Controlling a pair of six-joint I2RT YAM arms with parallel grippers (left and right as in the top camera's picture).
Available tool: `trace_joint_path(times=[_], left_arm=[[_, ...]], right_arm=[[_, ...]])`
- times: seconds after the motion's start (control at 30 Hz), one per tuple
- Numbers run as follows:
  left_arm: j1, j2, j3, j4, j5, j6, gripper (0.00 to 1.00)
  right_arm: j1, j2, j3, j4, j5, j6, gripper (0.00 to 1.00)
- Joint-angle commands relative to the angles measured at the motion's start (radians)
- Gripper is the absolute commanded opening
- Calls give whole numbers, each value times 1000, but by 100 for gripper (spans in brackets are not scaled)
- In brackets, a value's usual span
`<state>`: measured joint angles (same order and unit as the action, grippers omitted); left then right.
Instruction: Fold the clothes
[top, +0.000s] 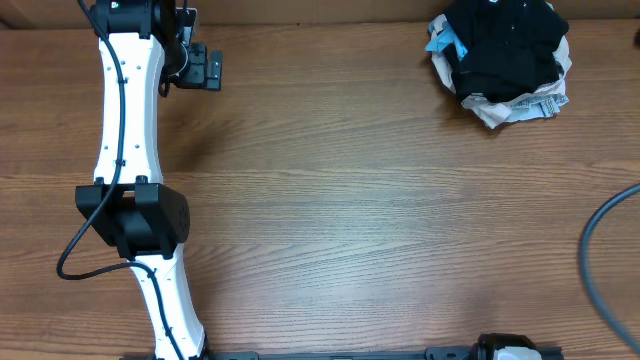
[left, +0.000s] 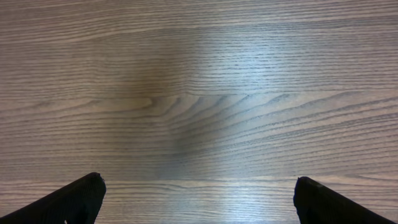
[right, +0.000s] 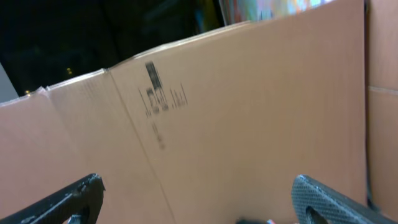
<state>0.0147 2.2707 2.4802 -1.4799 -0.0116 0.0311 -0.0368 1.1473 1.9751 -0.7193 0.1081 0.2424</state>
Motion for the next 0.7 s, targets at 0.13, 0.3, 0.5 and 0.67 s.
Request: trace_joint_path(times=[0.13,0.3,0.5,0.67], left_arm=[[-5,-2,-6,0,12,-13,100],[-5,-2,-6,0,12,-12,100],[-5,-2,-6,0,12,-12,100],[-5,-2,-6,0,12,-12,100]], right_arm=[[4,-325,-698,375,-43,1,100],[4,-525,-1147,654,-50,1,100],[4,-715,-1511,840,-49,1,100],[4,-846,-1711,948,-42,0,100]])
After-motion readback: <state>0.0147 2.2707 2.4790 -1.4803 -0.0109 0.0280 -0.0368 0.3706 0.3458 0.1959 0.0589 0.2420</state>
